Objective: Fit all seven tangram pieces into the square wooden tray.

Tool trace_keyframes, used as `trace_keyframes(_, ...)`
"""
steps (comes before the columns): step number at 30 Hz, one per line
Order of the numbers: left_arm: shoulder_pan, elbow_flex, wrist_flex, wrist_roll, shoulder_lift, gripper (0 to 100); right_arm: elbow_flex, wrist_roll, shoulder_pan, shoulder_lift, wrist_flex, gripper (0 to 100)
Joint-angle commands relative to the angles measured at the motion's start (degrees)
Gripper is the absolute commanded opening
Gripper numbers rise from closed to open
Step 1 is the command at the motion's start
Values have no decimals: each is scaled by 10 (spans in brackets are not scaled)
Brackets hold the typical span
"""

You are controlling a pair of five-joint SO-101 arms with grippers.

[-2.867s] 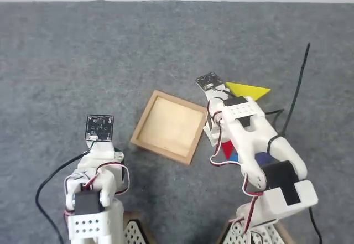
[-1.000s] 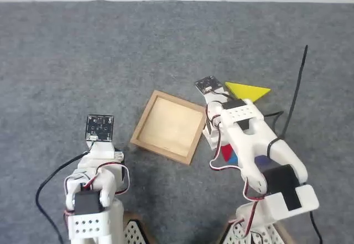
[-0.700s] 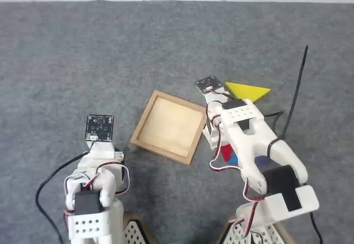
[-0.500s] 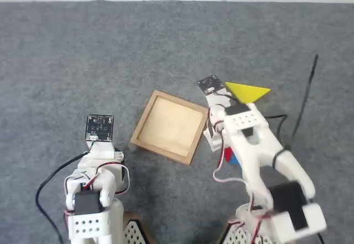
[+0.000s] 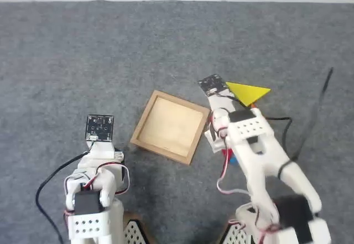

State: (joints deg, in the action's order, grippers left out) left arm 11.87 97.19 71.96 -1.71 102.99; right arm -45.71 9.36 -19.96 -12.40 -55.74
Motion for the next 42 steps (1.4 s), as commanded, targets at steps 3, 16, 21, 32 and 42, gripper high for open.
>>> trace_keyframes(3, 3, -7, 3, 10, 11, 18, 69, 25, 9, 92, 20, 338)
trace_keyframes(16, 3, -7, 3, 10, 11, 18, 101, 22, 13, 155, 18, 231)
trace_keyframes(21, 3, -7, 3, 10, 11, 18, 101, 18, 13, 147, 15, 229)
trace_keyframes(32, 3, -7, 3, 10, 11, 18, 17, -25, -65, -47, 15, 198)
trace_keyframes(42, 3, -7, 3, 10, 11, 18, 32, -43, -16, -48, 25, 340)
